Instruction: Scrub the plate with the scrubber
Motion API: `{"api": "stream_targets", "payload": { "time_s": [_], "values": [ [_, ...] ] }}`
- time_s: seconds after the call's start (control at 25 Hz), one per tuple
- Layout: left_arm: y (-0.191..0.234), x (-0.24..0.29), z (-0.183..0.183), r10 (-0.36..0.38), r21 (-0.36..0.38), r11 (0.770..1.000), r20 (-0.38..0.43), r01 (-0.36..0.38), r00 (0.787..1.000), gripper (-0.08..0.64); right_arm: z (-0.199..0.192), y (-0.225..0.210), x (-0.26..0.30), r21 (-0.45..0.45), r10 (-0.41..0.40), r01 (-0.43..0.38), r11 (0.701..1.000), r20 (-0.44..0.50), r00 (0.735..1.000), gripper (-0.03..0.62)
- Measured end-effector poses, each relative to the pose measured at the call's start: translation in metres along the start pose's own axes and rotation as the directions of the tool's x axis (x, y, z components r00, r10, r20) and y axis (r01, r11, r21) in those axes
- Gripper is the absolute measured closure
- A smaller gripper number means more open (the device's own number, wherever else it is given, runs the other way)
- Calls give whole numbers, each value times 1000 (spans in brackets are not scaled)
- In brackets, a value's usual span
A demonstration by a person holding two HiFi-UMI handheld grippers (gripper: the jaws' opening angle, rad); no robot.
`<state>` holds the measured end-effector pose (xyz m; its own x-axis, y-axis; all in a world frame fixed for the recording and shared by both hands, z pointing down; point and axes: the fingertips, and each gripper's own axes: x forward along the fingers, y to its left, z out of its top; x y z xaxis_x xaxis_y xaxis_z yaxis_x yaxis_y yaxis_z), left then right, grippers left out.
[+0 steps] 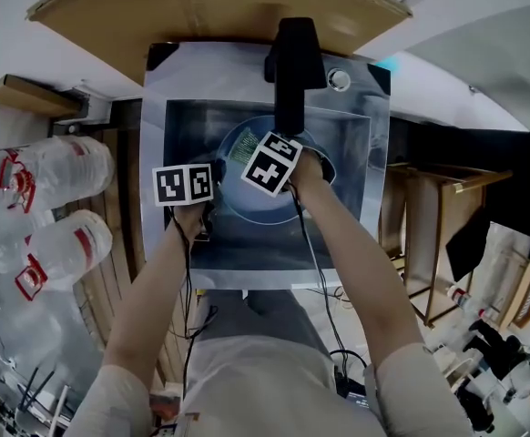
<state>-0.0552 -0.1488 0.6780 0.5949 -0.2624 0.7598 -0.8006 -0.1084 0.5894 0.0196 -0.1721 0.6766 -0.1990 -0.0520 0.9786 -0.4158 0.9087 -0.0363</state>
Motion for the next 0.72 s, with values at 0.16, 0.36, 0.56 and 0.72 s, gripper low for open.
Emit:
{"api": "stream_targets", "payload": {
  "time_s": [0.16, 0.36, 0.56, 0.72],
  "values": [
    [0, 1, 0, 0, 2, 1000, 2, 0, 1000, 532, -20, -36, -9, 81, -156, 155, 984, -6, 988, 495],
    [1, 1, 0, 5, -7, 1000, 17, -5, 1000, 532, -53, -53, -16, 89, -209, 214, 973, -59, 976, 499],
    [2, 1, 0, 14, -25, 1000, 34, -13, 999, 532, -88, -17, -21, 67, -66, 76, 995, -141, 988, 500],
    [2, 2, 0, 15, -31, 999, 36, -14, 999, 532, -88, 39, -21, 46, 70, -65, 997, -113, 991, 499]
  ]
}}
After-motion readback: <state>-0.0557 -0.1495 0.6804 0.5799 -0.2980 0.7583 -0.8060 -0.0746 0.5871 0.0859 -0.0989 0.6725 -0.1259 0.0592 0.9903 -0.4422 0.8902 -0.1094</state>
